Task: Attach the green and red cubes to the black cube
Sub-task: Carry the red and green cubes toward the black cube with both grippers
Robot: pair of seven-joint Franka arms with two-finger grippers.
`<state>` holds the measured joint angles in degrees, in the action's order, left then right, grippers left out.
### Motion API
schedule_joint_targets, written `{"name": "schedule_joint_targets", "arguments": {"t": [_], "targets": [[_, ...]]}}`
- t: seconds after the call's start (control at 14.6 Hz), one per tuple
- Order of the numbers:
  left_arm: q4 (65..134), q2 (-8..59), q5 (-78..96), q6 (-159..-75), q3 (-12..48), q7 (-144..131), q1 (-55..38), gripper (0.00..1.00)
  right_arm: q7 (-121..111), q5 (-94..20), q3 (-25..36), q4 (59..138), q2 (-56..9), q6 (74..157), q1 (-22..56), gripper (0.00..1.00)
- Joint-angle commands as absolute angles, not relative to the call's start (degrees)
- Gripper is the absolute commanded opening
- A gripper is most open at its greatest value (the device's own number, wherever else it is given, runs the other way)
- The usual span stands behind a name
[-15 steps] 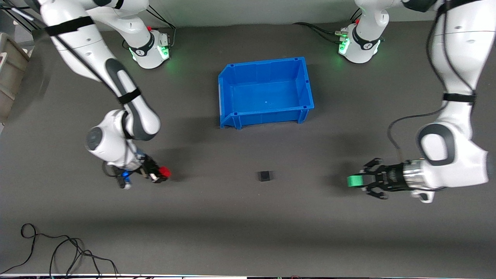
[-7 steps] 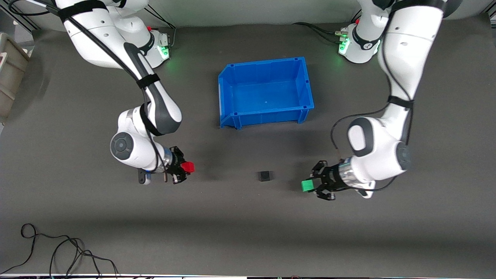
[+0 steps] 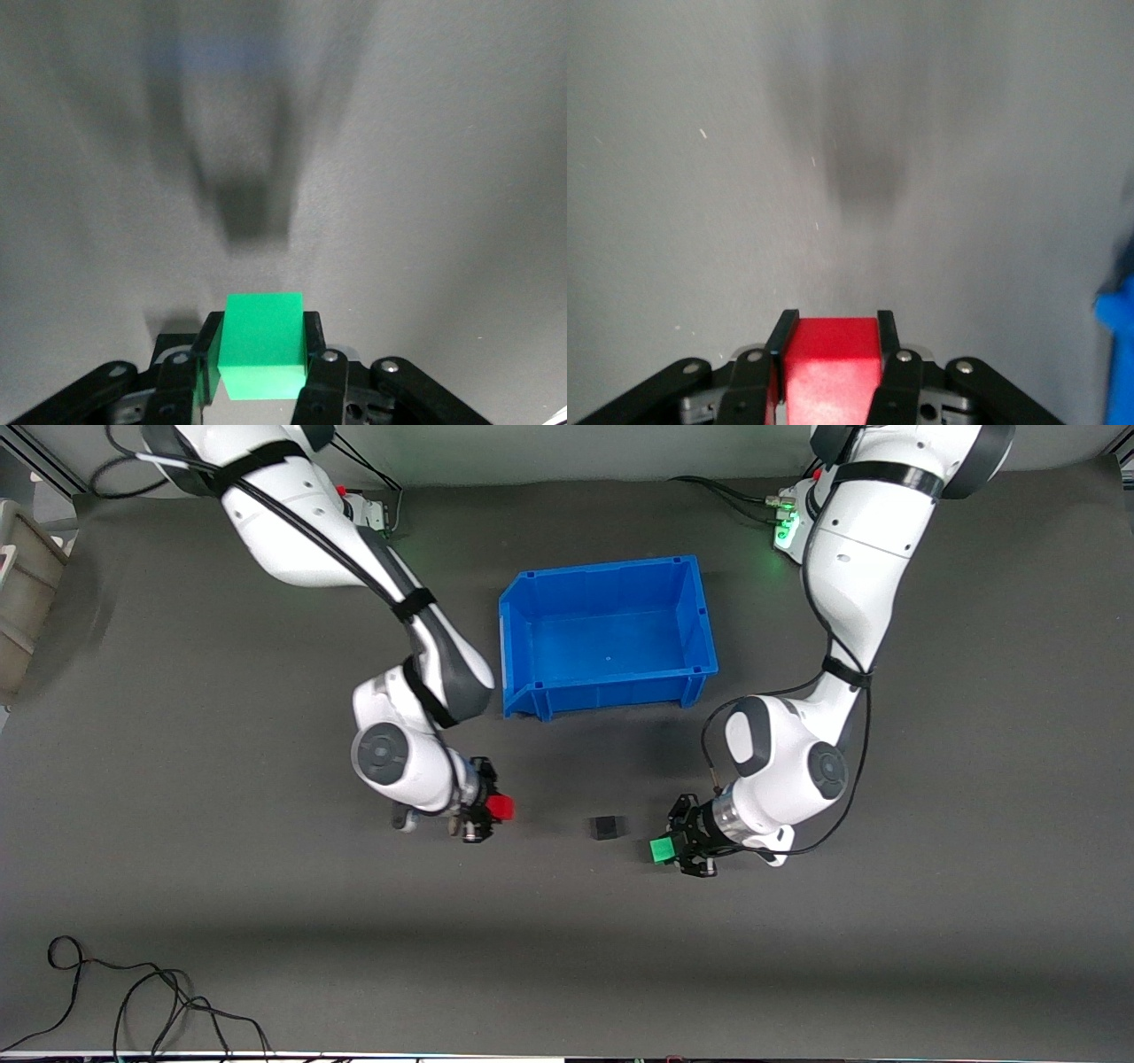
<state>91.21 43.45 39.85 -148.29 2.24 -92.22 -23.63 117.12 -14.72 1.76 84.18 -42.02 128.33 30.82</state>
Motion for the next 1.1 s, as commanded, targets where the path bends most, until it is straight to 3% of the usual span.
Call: {"name": "schedule_joint_targets", "arguments": {"t": [0.0,0.48,1.03], "targets": [[91.1,43.6,40.1,-148.8,1.2,-92.9,-25.6,0.03,125.0,-14.1,2.2,75.5,-49.1,127.8,33.0,0.0],[94.8,43.2,40.3,-152.0,3.6,-88.3,-25.8,0.0,133.8,-13.3,2.4,65.3,-58.2,128.1,37.3,0.0],[96.2,42.8,41.8,-154.4,5.7,-88.7,-25.9,0.0,136.1,-13.4,2.3,63.5,-61.1,129.2,38.2,0.0]]}}
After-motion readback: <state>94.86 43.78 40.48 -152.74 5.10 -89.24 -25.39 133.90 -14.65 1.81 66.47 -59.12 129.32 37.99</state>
